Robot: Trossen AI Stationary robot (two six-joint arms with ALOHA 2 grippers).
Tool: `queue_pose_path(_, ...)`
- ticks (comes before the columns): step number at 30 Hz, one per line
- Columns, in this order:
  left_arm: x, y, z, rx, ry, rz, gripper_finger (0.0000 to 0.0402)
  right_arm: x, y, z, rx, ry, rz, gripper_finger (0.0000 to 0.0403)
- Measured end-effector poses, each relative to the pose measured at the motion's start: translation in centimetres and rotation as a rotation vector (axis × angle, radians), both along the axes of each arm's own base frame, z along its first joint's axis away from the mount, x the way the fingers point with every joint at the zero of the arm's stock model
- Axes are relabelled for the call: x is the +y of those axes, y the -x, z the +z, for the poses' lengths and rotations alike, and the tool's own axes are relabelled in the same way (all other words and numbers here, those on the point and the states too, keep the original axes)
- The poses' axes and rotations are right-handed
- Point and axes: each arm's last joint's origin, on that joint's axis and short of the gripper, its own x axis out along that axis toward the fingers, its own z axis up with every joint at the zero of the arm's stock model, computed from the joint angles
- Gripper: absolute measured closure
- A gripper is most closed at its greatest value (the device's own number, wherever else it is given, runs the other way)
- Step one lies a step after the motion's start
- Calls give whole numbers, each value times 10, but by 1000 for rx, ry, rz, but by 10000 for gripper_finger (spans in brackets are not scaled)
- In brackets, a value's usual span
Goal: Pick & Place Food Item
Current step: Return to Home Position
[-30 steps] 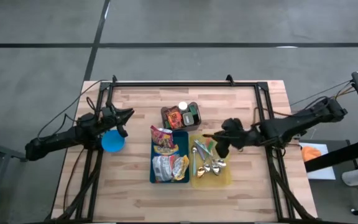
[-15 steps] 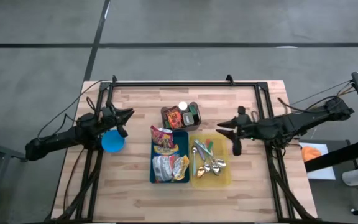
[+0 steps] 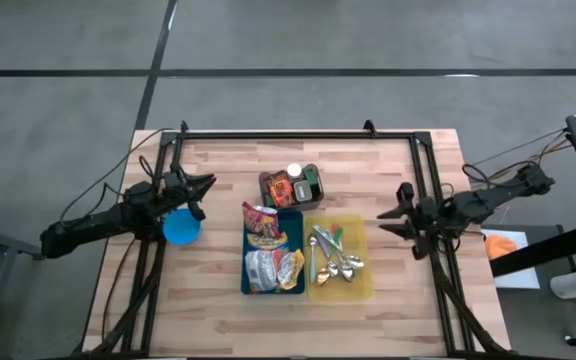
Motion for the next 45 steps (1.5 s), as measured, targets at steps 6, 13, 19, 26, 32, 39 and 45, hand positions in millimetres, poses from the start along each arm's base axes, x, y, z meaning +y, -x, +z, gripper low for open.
queue_pose_path(6,0,0,0,0,0,0,334,-8,21,-16,-137,31,41,296)
queue_pose_path(13,0,0,0,1,0,0,334,-9,22,-40,-111,22,12,296)
queue_pose_path(19,0,-1,-1,11,3,0,334,-6,19,-52,-89,48,59,296)
queue_pose_path(26,0,-1,-1,13,3,0,334,-5,17,-64,-53,46,80,296)
queue_pose_path(32,0,-1,-1,13,4,0,334,-4,16,-67,-29,60,87,296)
queue_pose_path(39,0,-1,-1,12,4,0,334,-2,15,-73,48,21,137,296)
queue_pose_path(45,0,-1,-1,12,4,0,334,-1,13,-75,74,30,141,296)
